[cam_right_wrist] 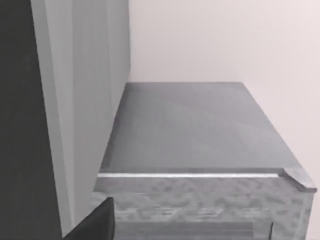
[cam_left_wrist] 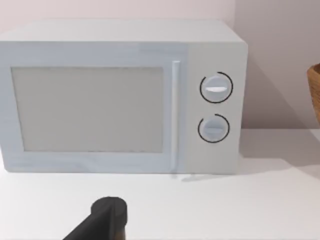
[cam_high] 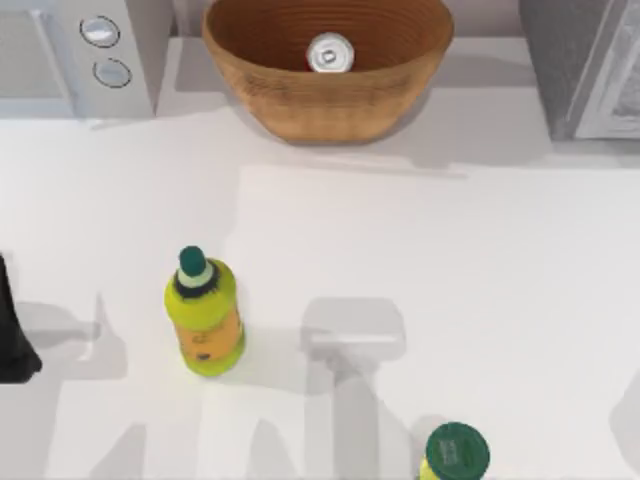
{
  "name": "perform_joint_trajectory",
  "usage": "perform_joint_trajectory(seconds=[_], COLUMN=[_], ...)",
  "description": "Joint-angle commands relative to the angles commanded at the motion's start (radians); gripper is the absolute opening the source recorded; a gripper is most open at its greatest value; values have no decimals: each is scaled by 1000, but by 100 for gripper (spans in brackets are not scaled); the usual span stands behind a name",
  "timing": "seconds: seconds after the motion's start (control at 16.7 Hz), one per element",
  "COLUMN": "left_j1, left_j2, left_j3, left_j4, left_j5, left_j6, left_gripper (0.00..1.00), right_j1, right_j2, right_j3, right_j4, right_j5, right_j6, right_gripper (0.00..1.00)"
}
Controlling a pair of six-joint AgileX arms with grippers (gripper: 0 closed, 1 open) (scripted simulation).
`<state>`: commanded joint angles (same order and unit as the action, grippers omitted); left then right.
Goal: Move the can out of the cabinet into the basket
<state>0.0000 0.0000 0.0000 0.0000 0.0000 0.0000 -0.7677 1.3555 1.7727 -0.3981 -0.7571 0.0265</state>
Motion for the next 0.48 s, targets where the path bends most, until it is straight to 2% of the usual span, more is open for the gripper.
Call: perform_joint_trajectory(seconds=[0.24,0.48], left_j1=[0,0], left_j2=[0,0], left_j3=[0,0], left_j4=[0,0], left_j5=[0,0], left_j6=[0,0], left_gripper=[100,100], right_j1=[302,663], right_j2=[0,-12], right_j3=[6,-1], right_j4=[-16,-29], right_j5=[304,665], right_j6=[-2,-4], right_gripper=[100,100])
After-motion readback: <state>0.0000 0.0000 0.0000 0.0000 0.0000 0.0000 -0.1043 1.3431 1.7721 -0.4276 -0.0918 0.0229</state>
